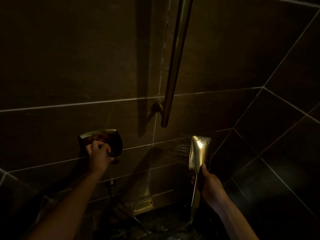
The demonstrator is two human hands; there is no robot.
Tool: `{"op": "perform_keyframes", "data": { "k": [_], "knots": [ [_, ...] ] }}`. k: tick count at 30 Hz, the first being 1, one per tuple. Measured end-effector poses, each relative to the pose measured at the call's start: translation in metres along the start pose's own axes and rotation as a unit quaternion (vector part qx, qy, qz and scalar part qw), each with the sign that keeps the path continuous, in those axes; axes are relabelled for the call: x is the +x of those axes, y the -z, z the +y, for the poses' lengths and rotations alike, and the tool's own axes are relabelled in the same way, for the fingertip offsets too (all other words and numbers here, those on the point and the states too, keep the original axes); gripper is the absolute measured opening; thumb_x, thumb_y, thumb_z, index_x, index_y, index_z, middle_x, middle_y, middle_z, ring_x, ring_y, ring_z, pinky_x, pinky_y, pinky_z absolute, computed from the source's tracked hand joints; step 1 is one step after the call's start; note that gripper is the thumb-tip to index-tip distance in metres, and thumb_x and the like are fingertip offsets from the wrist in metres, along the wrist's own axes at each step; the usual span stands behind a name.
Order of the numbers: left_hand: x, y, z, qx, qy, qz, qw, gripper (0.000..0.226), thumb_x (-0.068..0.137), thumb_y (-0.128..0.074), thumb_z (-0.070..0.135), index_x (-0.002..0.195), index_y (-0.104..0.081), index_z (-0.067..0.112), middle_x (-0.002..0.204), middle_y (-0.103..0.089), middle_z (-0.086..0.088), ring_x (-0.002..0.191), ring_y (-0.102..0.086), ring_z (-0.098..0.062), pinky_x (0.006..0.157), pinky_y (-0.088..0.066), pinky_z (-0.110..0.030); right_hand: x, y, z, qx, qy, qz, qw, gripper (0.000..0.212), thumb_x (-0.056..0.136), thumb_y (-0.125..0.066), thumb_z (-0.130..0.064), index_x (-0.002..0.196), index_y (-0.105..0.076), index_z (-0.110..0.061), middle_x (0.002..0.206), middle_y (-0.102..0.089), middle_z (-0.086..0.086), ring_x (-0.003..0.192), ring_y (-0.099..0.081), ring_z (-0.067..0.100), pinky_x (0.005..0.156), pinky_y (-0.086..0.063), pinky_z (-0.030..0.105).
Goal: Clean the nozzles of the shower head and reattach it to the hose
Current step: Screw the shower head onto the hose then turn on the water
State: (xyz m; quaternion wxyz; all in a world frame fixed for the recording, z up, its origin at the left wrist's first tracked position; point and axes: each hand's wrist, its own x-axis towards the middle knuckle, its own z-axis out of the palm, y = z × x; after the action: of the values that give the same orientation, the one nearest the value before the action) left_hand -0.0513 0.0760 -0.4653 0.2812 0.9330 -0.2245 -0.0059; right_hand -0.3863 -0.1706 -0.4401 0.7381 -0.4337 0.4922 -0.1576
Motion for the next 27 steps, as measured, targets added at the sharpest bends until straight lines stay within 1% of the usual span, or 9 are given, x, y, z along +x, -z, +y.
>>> {"op": "perform_keyframes", "data": {
  "k": [4, 12, 14, 16, 19, 25, 27],
  "knots": [
    [-0.001, 0.001, 0.001, -0.009, 0.0, 0.0, 1.0, 0.04, 0.063, -0.086, 0.001, 0.082, -0.056, 0.018, 0.111, -0.042, -0.004, 0.113, -0.033, -0.029, 0.099, -0.041, -0.039, 0.003, -0.003, -0.001, 0.009, 0.001, 0.006, 1.0, 0.049, 0.093, -0.057, -0.049, 0.111, -0.067, -0.004, 0.084, -0.072, 0.009, 0.079, -0.067, 0.022, 0.071, -0.051, 0.035],
    [-0.001, -0.001, 0.001, -0.021, 0.008, 0.001, 1.0, 0.043, 0.06, -0.087, 0.001, 0.081, -0.054, 0.02, 0.112, -0.043, -0.006, 0.115, -0.034, -0.03, 0.101, -0.042, -0.042, 0.0, -0.004, 0.0, -0.014, 0.004, 0.012, 1.0, 0.046, 0.092, -0.055, -0.051, 0.109, -0.066, -0.01, 0.1, -0.071, 0.013, 0.094, -0.068, 0.027, 0.081, -0.051, 0.04],
    [0.0, -0.002, 0.001, -0.023, 0.007, 0.001, 1.0, 0.043, 0.059, -0.087, 0.0, 0.081, -0.055, 0.019, 0.112, -0.043, -0.006, 0.115, -0.034, -0.03, 0.101, -0.043, -0.044, 0.0, -0.005, 0.0, -0.021, 0.004, 0.011, 1.0, 0.045, 0.093, -0.055, -0.052, 0.107, -0.067, -0.011, 0.1, -0.072, 0.013, 0.095, -0.068, 0.027, 0.085, -0.051, 0.042],
    [0.001, -0.002, 0.0, -0.024, 0.007, 0.0, 1.0, 0.044, 0.058, -0.087, 0.0, 0.081, -0.056, 0.019, 0.112, -0.043, -0.007, 0.116, -0.035, -0.031, 0.1, -0.044, -0.045, -0.002, -0.007, -0.001, -0.018, 0.005, 0.014, 1.0, 0.045, 0.093, -0.054, -0.05, 0.106, -0.067, -0.009, 0.097, -0.071, 0.013, 0.091, -0.067, 0.027, 0.088, -0.05, 0.042],
    [0.001, -0.004, -0.001, -0.021, 0.008, -0.001, 1.0, 0.044, 0.058, -0.088, 0.0, 0.08, -0.055, 0.02, 0.112, -0.043, -0.006, 0.117, -0.035, -0.032, 0.099, -0.045, -0.046, -0.005, -0.012, -0.005, -0.006, 0.006, 0.016, 1.0, 0.042, 0.095, -0.053, -0.046, 0.104, -0.066, -0.007, 0.095, -0.069, 0.013, 0.087, -0.066, 0.025, 0.081, -0.05, 0.039],
    [0.0, -0.007, -0.004, -0.011, -0.003, 0.011, 1.0, 0.046, 0.057, -0.088, 0.001, 0.081, -0.053, 0.021, 0.112, -0.043, -0.006, 0.114, -0.035, -0.031, 0.096, -0.046, -0.045, -0.01, -0.017, -0.009, 0.007, 0.001, 0.001, 1.0, 0.044, 0.097, -0.051, -0.045, 0.111, -0.063, -0.006, 0.096, -0.067, 0.014, 0.085, -0.065, 0.024, 0.074, -0.048, 0.035],
    [0.001, -0.007, -0.005, -0.007, -0.001, 0.01, 1.0, 0.046, 0.057, -0.089, 0.001, 0.082, -0.054, 0.019, 0.114, -0.042, -0.007, 0.115, -0.034, -0.032, 0.095, -0.046, -0.046, -0.009, -0.018, -0.009, 0.018, 0.001, 0.0, 1.0, 0.046, 0.097, -0.052, -0.044, 0.114, -0.062, -0.002, 0.091, -0.066, 0.013, 0.082, -0.063, 0.023, 0.072, -0.049, 0.034]
  ]
}}
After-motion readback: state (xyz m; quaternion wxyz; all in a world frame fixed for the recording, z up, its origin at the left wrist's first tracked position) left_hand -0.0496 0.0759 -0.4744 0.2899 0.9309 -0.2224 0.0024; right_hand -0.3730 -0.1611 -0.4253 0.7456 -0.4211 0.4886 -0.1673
